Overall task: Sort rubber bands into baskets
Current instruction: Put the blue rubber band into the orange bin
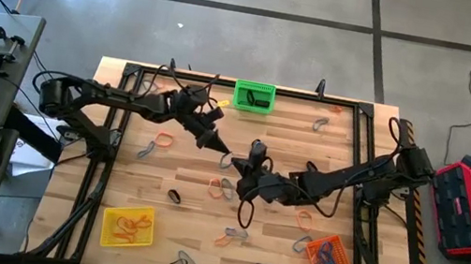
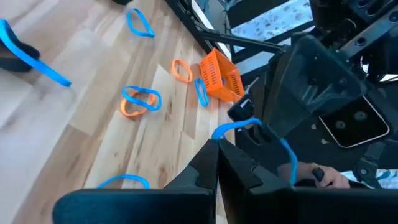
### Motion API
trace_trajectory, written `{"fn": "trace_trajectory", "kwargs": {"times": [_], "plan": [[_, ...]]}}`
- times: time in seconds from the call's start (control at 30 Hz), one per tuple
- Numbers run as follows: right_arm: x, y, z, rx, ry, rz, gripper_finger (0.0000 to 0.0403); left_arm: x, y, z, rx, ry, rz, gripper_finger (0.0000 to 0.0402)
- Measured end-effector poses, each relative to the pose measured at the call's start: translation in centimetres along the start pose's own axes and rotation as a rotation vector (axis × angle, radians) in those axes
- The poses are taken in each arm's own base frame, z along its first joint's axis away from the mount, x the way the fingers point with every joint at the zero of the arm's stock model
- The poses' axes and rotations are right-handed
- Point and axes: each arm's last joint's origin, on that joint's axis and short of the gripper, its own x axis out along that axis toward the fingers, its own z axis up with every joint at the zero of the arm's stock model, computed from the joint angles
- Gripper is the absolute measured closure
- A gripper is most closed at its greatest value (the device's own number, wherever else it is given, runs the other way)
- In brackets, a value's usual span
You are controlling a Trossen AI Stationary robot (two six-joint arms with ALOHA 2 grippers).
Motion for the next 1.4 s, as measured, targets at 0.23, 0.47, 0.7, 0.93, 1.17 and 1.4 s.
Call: {"fn": "trace_trajectory", "kwargs": {"times": [0.23,0.47,0.7,0.93,1.17,1.4], "plan": [[0.0,-0.1,-0.1,0.059,0.037,-0.037,0.04,-0.2,0.2,0.1,0.064,-0.006,0.008,0.0392],[-0.2,-0.5,-0.1,0.104,0.054,-0.067,0.0402,-0.2,0.2,0.1,0.229,-0.006,0.01,0.0353],[-2.0,-2.0,-0.7,0.224,0.076,-0.031,0.0402,-0.3,0.2,0.3,0.479,-0.041,0.072,0.0304],[-5.8,-3.1,-1.9,0.457,0.106,0.167,0.0402,0.2,-0.1,0.2,0.762,-0.11,0.244,0.0294],[-9.3,-1.8,-3.2,0.699,0.281,0.435,0.0403,0.6,-0.3,-1.0,0.889,-0.25,0.196,0.0307],[-12.7,0.8,-3.7,0.94,0.598,0.731,0.0403,0.5,0.1,-1.8,0.896,-0.282,0.196,0.0312]]}}
